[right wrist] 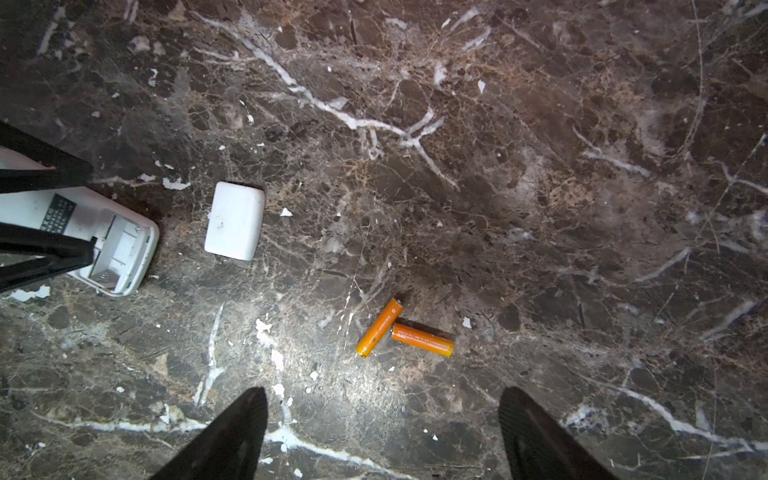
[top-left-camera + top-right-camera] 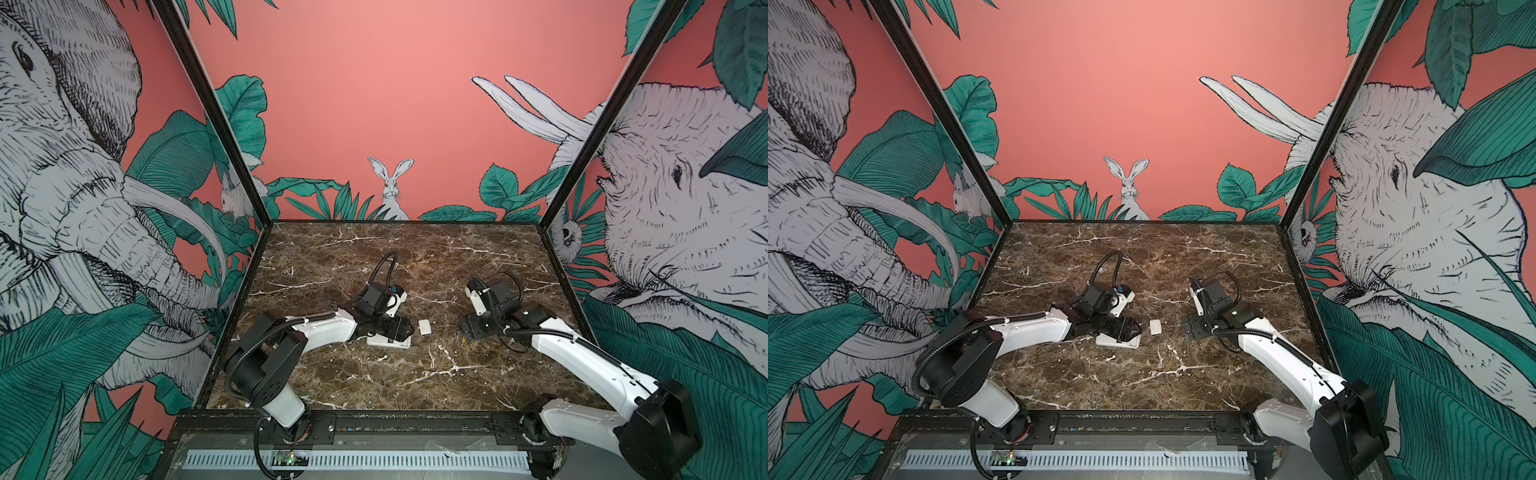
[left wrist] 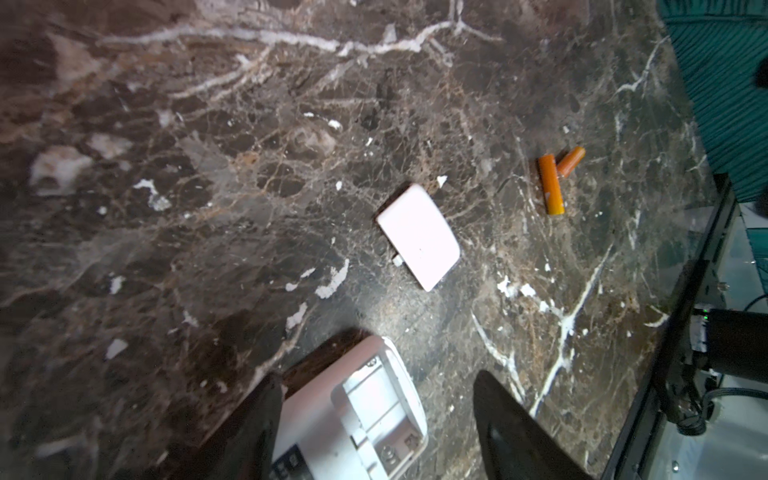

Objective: Load the batteries into the remote control
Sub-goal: 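Move the right gripper over the two orange batteries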

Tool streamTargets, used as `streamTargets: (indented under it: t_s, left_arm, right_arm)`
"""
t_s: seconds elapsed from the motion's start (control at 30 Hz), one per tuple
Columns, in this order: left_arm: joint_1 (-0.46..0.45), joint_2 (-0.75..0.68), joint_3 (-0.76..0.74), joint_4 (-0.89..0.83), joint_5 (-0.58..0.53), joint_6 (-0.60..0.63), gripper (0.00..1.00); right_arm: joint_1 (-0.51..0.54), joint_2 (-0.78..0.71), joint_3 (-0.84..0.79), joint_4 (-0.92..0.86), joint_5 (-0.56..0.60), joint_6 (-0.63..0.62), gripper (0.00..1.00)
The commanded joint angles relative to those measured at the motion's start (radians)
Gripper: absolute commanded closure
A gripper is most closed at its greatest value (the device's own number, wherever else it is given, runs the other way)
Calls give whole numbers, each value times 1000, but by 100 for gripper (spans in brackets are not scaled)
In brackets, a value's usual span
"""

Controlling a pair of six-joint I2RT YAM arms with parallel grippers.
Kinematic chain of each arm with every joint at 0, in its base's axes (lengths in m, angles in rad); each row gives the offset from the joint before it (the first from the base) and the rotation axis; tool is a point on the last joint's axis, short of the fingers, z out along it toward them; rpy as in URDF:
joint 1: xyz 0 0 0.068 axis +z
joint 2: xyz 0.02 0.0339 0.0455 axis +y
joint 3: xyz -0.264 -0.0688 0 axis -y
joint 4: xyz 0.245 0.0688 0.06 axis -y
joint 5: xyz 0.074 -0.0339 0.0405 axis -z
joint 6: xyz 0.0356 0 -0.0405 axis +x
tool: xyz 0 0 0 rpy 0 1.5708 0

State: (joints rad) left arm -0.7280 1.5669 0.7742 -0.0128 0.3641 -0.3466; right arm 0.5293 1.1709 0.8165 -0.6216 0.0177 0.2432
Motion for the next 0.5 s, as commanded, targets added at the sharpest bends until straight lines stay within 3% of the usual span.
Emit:
streamTargets:
  t_s: [0.0, 0.17, 0.27, 0.47]
  left_arm:
    - [-6, -97, -24, 18, 19, 34, 27]
    - [20, -212, -81, -3, 0, 52, 26]
    - [85, -262, -125, -4, 20, 47, 27]
    - [142, -299, -177, 61, 61, 18, 27]
  right_arm:
    - [-2, 36, 21, -39, 13, 19, 15]
    - [-1, 94, 58, -84, 25, 4, 16]
    - [-2, 135, 86, -113, 20, -1, 18]
    - [-3, 216, 103, -92, -5, 10, 27]
